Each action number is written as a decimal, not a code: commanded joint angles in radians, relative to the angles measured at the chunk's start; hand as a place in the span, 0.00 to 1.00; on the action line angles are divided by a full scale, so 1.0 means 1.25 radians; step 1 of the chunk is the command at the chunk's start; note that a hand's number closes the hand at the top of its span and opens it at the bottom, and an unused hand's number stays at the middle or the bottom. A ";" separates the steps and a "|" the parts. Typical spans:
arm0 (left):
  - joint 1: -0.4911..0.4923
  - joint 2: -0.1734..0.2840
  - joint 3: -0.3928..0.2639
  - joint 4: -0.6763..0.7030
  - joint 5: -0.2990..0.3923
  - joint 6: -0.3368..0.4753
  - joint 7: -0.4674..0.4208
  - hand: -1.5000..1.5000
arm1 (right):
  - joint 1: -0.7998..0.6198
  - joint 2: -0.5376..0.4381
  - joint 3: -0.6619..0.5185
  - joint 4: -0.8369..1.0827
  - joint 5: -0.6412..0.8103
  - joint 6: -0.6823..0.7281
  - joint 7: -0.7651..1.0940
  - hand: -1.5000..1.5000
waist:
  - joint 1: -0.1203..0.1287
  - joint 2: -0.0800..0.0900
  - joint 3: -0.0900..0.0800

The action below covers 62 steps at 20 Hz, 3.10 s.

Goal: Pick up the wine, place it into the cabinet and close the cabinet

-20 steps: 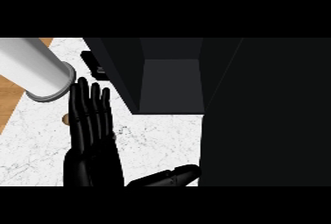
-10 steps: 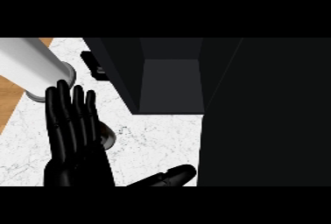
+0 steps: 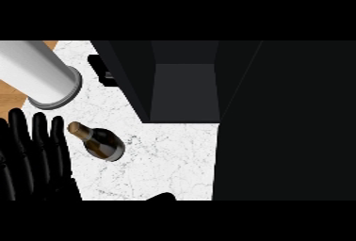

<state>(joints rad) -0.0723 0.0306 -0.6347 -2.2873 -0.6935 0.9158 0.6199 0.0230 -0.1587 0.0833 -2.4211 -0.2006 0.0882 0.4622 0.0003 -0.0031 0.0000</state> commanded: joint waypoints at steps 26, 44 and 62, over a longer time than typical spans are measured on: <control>0.198 0.067 0.298 0.100 0.592 -0.111 -0.364 0.00 | -0.001 0.003 0.001 -0.167 -0.028 -0.024 0.146 0.00 | -0.007 0.000 -0.002; 0.291 -0.004 0.474 0.428 0.830 -0.393 -0.774 0.00 | -0.081 0.019 0.008 -0.133 0.000 -0.039 0.184 0.00 | -0.001 0.001 -0.001; 0.181 -0.008 0.541 0.670 0.869 -0.498 -0.897 0.00 | -0.072 0.021 -0.024 -0.127 -0.029 -0.005 0.170 0.00 | -0.002 0.002 0.000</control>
<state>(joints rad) 0.1732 0.0230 0.0180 -1.5201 0.3820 0.3353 -0.4528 -0.0626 -0.1291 0.0644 -2.4604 -0.1652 0.0917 0.6069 -0.0063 -0.0018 -0.0003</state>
